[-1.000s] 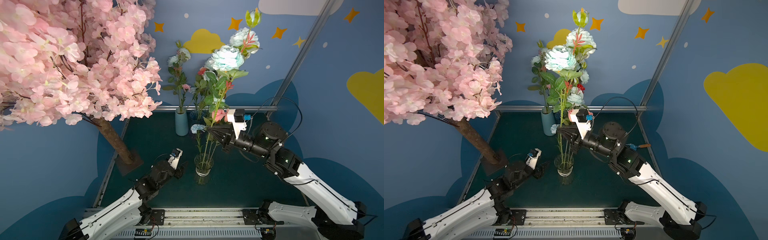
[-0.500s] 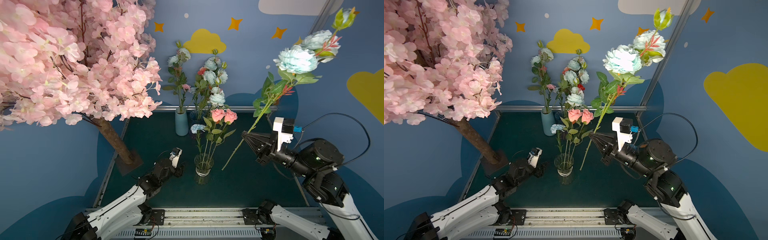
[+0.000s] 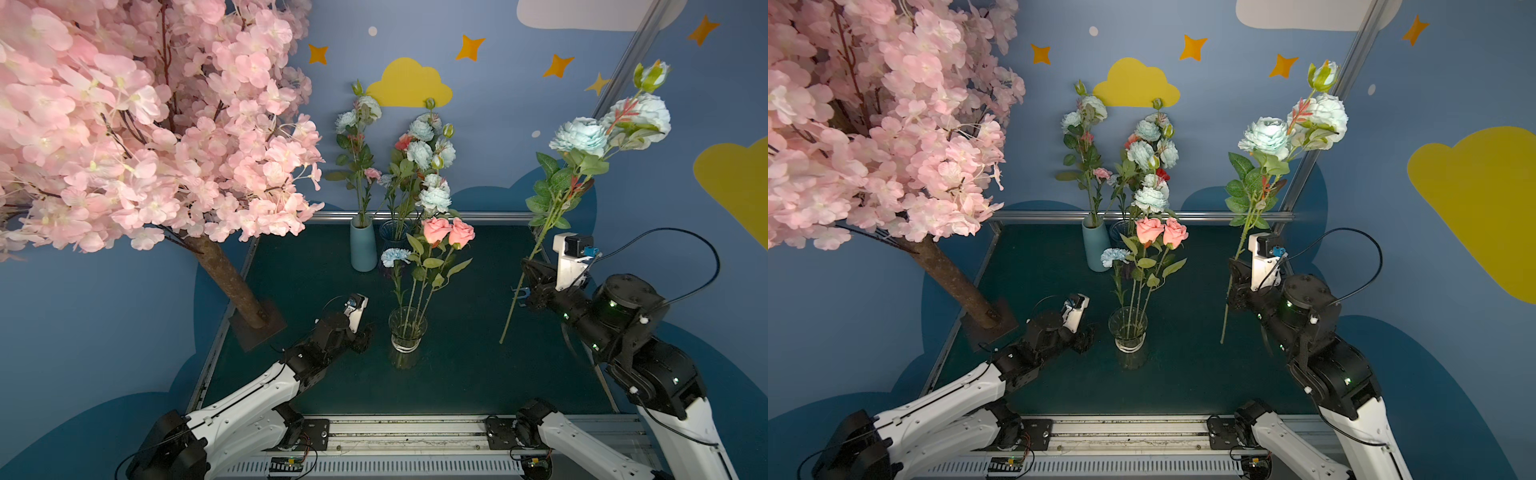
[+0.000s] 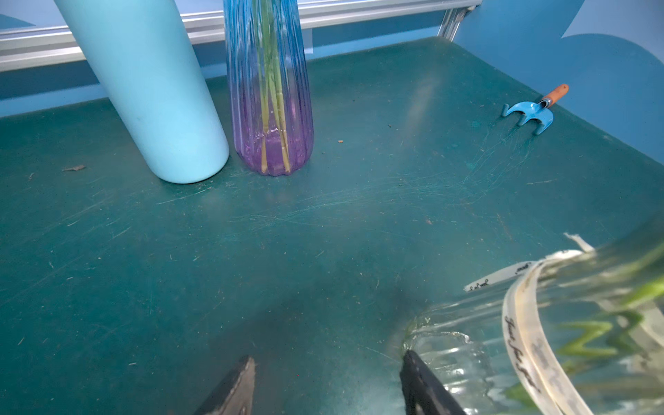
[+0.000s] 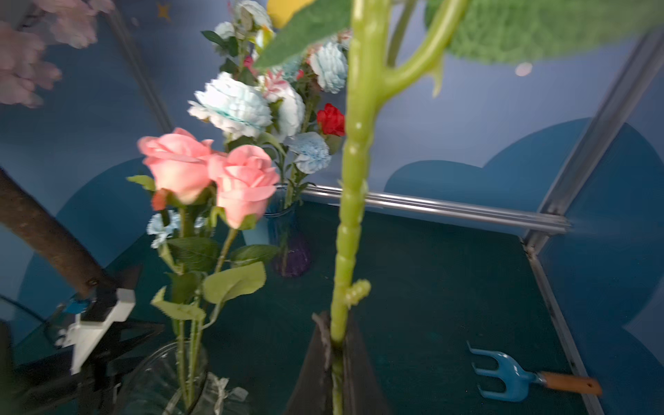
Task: Pick out blue flowers from the vase
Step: Pick up the flower from the vase, then place the flower at the center of the board.
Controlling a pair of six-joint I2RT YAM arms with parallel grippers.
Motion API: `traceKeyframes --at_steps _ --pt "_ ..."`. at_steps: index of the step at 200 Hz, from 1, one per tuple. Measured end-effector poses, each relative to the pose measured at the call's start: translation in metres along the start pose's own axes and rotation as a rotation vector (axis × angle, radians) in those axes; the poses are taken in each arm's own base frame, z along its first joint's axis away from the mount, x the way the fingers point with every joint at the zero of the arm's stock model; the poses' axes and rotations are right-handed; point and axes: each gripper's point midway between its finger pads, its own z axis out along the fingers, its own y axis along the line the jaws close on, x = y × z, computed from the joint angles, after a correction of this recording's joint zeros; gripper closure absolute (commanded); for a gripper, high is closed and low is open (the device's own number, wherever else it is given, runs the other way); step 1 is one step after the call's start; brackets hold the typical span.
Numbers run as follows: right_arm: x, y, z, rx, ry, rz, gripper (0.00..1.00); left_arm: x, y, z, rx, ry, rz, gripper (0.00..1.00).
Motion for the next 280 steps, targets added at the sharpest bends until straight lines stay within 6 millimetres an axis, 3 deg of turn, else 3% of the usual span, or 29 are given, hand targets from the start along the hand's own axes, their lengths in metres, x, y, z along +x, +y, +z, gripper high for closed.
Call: traceKeyframes --at_steps 37,69,114,165,223,280 --pt "0.045 -0.057 0.036 0.145 0.149 0.117 1.00 -0.003 -0.001 0.000 0.006 -0.005 -0.001 0.35" --pt "0.086 -0.087 0.068 0.151 0.276 0.250 1.00 -0.010 -0.001 -0.008 0.009 -0.043 -0.009 0.35" --pt "0.116 -0.091 0.106 0.093 0.406 0.301 1.00 -0.010 0.000 -0.009 0.008 -0.051 -0.012 0.35" --pt "0.170 -0.106 0.160 0.096 0.638 0.302 1.00 -0.008 0.000 -0.009 0.004 -0.048 -0.013 0.35" --pt "0.200 -0.116 0.219 0.075 0.834 0.282 1.00 -0.009 0.001 -0.009 0.003 -0.049 -0.013 0.35" --pt "0.256 -0.126 0.232 0.090 1.007 0.292 1.00 -0.008 0.001 -0.009 0.003 -0.048 -0.013 0.35"
